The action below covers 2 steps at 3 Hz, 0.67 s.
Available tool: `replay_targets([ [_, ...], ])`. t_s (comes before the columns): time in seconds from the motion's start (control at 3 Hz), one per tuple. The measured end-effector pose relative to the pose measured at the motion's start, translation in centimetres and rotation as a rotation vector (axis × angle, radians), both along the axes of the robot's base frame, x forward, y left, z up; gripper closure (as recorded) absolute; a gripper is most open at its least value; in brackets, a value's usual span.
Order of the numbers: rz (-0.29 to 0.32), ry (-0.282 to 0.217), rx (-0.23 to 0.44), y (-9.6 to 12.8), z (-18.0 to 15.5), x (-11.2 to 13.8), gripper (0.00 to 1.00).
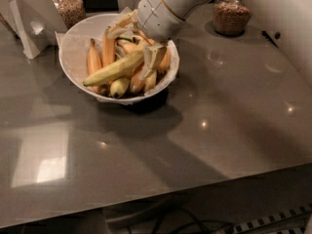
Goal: Pick banana from white bowl
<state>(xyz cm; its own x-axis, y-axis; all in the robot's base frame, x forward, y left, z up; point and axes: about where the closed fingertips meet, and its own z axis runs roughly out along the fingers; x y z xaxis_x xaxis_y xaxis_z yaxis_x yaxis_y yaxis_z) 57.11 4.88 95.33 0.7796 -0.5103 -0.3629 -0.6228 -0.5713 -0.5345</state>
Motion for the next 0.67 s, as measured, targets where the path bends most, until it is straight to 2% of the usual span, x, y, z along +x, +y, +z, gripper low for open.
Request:
replay_targets([
  [0.33,0.005,0.01,-0.004,0.42,-0.66,0.3,0.34],
  [0.67,0.004,0.021,-0.009,0.72,-1.27,0.71,0.35],
])
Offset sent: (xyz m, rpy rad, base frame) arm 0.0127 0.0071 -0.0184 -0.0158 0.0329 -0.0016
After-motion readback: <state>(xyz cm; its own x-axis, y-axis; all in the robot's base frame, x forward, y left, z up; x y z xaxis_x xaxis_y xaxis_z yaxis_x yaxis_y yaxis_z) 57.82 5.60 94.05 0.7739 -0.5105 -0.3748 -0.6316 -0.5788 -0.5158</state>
